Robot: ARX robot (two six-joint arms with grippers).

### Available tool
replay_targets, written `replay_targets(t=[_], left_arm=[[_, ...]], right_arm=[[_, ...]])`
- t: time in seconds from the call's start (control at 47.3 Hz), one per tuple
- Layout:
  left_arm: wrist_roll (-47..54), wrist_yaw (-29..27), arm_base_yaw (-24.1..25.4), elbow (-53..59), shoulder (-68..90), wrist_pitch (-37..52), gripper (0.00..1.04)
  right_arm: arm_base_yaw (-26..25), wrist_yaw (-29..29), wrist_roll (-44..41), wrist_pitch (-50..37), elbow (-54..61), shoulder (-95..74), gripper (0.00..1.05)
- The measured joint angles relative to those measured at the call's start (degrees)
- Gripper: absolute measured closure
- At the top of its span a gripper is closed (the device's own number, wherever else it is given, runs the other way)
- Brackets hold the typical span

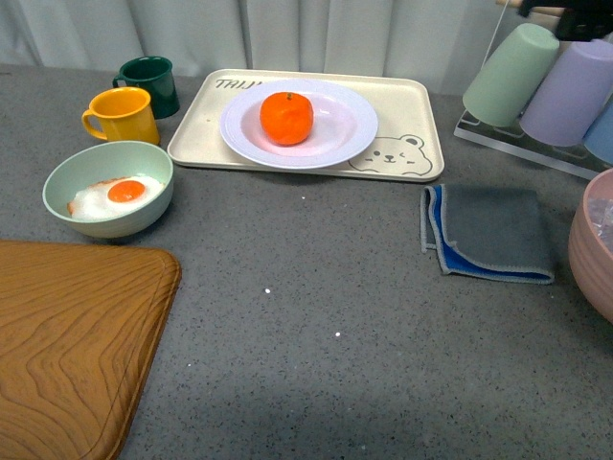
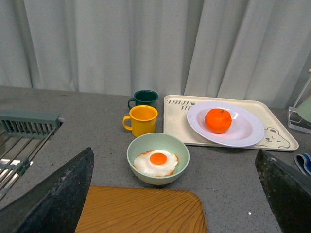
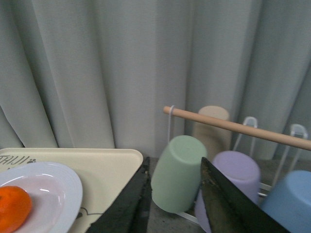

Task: Place orange and plate with both arms

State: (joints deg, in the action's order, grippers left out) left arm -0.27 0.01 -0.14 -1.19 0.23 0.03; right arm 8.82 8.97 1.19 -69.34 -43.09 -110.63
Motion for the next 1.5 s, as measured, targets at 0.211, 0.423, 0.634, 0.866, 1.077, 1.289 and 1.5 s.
replay_targets(t=[0.211,0.423,0.634,0.866,1.077,1.289,1.5], left_arm=[[0.0,0.0,0.0,0.0,0.0,0.0,0.07],[0.0,0.0,0.0,0.0,0.0,0.0,0.07],[0.0,0.0,0.0,0.0,0.0,0.0,0.07],[0.0,0.0,0.0,0.0,0.0,0.0,0.07],[0.0,0.0,0.0,0.0,0.0,0.0,0.07],[0.0,0.0,0.0,0.0,0.0,0.0,0.07],[0.0,0.0,0.0,0.0,0.0,0.0,0.07]], right_arm=[[-1.8,-2.0,-1.1,-1.8,12.5,8.0,1.04],[-3.5,-3.7,-1.1,-0.3,22.1,18.4,1.04],[-5.0,-5.1,-1.0,3.4,29.4,30.4,1.04],[-8.7,-8.7,-1.1,8.7,35.8,41.7,1.04],[-8.7,-8.7,-1.1,14.7,39.0,50.9,1.04],[-8.7,-8.9,-1.1,21.0,40.9,59.1,1.04],[-8.7,-8.9,-1.1,29.0,42.3,68.7,1.04]])
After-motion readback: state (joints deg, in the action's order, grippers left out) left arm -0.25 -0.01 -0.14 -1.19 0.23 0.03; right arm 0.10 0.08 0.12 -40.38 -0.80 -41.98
